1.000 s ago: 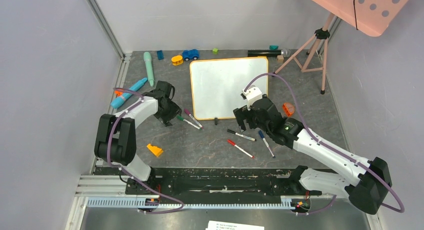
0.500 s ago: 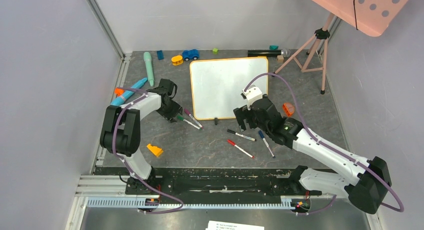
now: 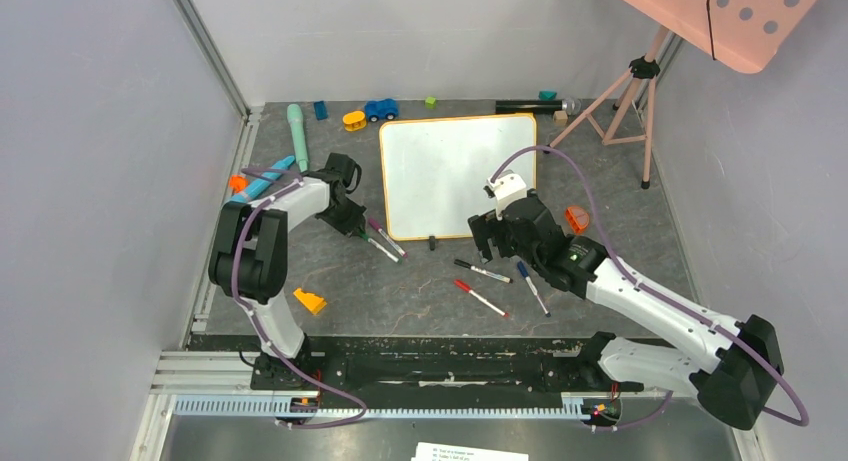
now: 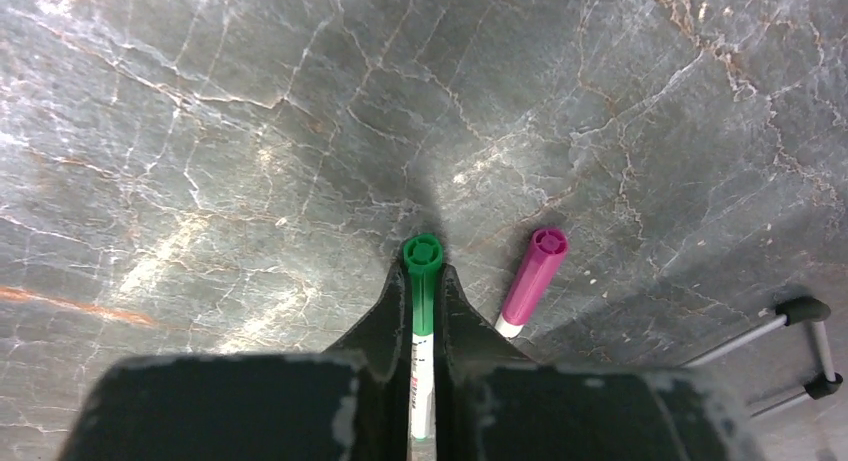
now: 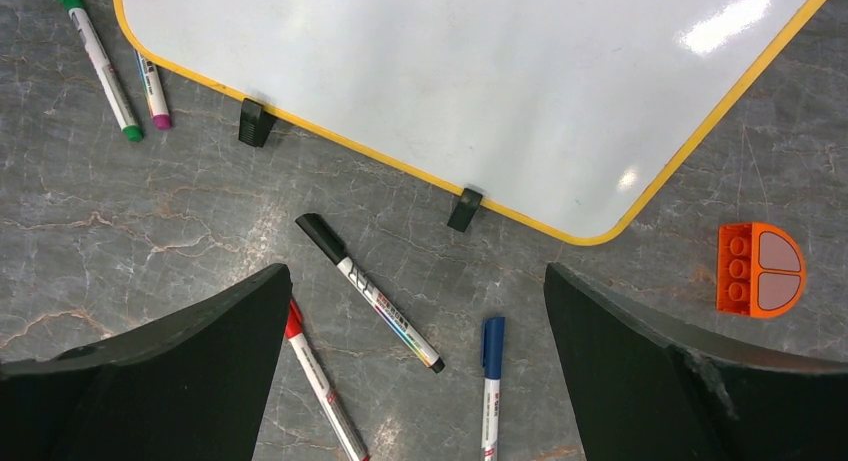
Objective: Write a sentence on the whiteboard
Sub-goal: Pick up the whiteboard marker from the center of the board.
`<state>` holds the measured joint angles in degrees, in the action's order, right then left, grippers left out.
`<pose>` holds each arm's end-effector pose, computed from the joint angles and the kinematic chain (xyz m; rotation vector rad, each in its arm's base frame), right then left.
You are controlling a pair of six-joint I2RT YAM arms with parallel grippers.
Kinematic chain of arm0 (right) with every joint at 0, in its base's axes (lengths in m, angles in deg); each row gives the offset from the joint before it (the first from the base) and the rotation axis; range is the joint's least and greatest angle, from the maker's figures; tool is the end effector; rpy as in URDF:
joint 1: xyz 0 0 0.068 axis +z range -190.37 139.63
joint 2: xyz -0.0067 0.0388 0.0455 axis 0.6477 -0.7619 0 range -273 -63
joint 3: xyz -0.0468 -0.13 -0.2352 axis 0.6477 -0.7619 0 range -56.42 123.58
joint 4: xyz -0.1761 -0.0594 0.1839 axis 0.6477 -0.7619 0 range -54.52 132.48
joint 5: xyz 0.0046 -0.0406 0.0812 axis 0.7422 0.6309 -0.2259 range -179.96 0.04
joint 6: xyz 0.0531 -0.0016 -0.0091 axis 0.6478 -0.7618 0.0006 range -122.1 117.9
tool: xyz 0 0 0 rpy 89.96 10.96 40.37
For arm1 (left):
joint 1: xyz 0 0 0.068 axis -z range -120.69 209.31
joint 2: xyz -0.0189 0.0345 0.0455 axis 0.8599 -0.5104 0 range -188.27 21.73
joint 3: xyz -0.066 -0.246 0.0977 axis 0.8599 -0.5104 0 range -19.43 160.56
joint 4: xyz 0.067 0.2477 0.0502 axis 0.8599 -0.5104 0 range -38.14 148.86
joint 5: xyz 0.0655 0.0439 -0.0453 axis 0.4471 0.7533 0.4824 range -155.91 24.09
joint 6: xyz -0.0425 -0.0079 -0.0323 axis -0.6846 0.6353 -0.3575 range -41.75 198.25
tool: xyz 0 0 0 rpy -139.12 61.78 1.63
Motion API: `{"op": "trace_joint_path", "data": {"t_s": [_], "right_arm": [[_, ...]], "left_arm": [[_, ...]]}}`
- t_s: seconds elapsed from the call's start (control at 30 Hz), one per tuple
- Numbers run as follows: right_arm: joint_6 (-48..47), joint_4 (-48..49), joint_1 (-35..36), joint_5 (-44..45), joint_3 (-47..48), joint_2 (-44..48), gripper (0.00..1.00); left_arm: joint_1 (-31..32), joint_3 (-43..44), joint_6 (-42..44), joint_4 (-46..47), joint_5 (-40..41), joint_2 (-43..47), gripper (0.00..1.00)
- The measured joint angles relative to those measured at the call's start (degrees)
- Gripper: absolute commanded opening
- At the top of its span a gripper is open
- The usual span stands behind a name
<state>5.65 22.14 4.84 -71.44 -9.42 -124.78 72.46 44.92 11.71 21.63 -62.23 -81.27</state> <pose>0.1740 0.1593 0.2798 -0.5170 2.0904 0.1836 0.3266 -0.0740 0.1584 -1.3164 2.5921 -0.1590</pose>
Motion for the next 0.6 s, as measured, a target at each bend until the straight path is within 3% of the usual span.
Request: {"op": "trace_joint_path", "data": {"t_s": [0.17, 0.37, 0.6], "right_arm": [[1.55, -0.70, 0.00, -0.20, 0.00, 1.29, 0.99], [4.90, 1.07, 0.00, -4.63, -0.24, 2.84, 0.99], [13.35, 13.88, 0.02, -19.04, -2.89, 1.18, 0.99]], "left_arm": [[0.13, -1.29, 0.02, -2.64, 2.84, 2.32, 0.02], [-0.04, -4.39, 1.38, -7.06, 5.03, 13.46, 0.02], [-0.52, -8.94, 6.21, -3.04, -7.02, 27.30, 0.02]]}}
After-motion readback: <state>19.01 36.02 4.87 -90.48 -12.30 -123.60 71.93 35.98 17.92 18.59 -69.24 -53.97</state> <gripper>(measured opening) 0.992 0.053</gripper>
